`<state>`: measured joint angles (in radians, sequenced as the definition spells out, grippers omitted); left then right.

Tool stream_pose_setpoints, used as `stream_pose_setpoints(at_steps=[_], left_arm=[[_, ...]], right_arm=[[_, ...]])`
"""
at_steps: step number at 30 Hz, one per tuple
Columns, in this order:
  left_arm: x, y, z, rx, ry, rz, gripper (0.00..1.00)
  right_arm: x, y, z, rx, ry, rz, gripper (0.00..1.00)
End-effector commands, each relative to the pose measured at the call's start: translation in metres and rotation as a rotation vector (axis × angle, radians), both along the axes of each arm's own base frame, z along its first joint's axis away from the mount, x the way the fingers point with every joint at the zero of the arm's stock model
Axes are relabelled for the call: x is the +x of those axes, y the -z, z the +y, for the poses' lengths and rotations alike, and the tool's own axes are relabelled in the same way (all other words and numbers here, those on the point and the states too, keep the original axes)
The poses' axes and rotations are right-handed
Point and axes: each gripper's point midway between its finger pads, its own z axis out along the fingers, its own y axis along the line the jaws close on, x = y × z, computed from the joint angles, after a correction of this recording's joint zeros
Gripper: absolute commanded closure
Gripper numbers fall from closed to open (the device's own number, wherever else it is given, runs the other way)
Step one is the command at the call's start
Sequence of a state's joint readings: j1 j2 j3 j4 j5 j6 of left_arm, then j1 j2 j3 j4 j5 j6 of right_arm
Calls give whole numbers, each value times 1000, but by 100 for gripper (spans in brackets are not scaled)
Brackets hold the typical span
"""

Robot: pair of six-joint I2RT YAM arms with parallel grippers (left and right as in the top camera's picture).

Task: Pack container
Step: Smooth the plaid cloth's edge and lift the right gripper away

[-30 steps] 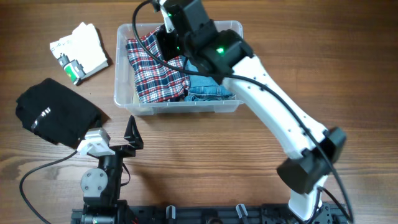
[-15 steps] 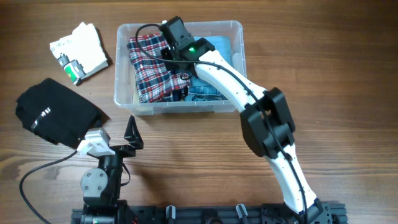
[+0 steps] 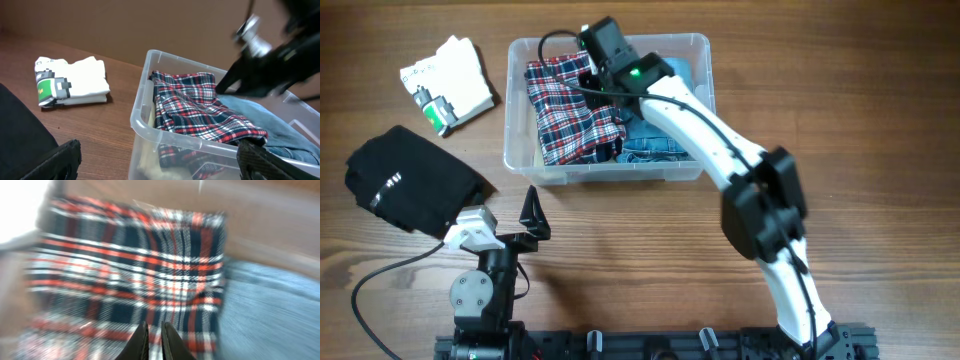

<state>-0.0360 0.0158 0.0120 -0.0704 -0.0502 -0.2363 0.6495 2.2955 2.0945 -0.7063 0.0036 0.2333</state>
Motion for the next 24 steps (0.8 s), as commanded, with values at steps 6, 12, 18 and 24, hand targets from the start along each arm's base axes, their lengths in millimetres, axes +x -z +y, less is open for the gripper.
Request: stream_pose_setpoints(at_steps=[6, 12, 18, 24], left_arm=[[0, 2, 0, 23, 4, 2, 0], [0, 2, 0, 23, 4, 2, 0], [0, 2, 0, 23, 4, 2, 0], [0, 2, 0, 23, 4, 2, 0]], right_arm=[[-45, -63, -10, 28, -76, 39, 96], [-79, 11, 12, 38, -178, 230, 96], [-114, 88, 15, -52, -213, 363, 96], [-119, 88, 21, -75, -273, 334, 96]])
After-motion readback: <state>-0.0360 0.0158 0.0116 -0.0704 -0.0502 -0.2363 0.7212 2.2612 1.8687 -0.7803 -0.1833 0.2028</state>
